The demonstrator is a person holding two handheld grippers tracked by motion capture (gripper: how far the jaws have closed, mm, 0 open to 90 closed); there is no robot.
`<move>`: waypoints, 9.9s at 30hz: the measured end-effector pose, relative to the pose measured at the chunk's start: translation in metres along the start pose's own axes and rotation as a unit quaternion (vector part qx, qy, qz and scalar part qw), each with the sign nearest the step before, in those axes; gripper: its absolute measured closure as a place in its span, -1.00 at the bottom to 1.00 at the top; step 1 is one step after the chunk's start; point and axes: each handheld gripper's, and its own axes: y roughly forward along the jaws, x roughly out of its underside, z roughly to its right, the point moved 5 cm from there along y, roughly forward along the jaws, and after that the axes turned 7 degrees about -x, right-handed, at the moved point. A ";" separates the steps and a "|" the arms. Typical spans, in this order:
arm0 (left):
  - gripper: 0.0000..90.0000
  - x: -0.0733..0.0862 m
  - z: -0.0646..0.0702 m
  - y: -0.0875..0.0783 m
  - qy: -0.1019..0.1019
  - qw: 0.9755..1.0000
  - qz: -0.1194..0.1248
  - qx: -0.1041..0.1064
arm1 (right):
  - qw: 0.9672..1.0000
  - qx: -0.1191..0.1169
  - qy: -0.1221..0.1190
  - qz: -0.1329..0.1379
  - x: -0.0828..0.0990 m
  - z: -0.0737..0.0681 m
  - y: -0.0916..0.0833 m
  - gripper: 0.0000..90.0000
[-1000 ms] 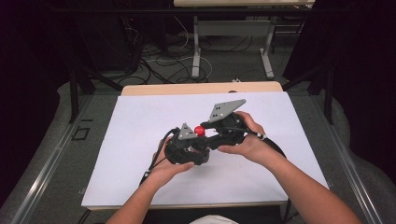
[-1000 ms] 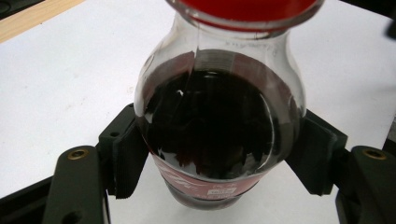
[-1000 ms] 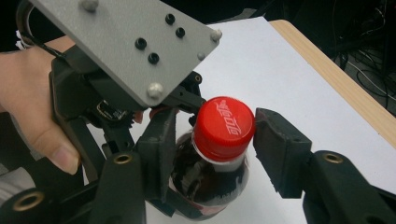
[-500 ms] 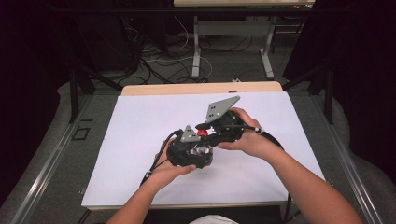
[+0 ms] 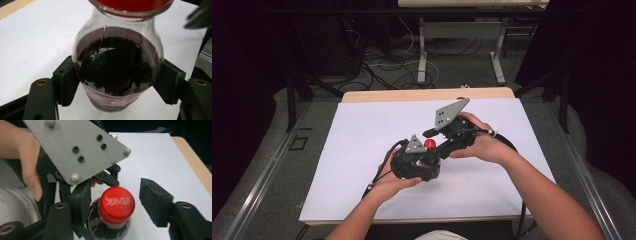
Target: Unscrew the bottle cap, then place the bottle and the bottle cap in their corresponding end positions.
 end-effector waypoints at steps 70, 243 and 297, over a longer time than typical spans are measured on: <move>-0.33 -0.001 -0.006 -0.001 -0.035 0.999 0.003 -0.031 | 0.986 0.115 0.122 0.022 0.000 -0.010 0.001 0.21; -0.33 -0.065 -0.078 0.070 -0.089 0.993 0.004 -0.077 | 0.953 0.179 0.246 0.009 0.168 0.012 -0.006 0.35; -0.37 -0.031 -0.087 0.121 -0.103 0.989 -0.021 -0.103 | 0.950 0.183 0.254 0.016 0.177 0.013 0.001 0.35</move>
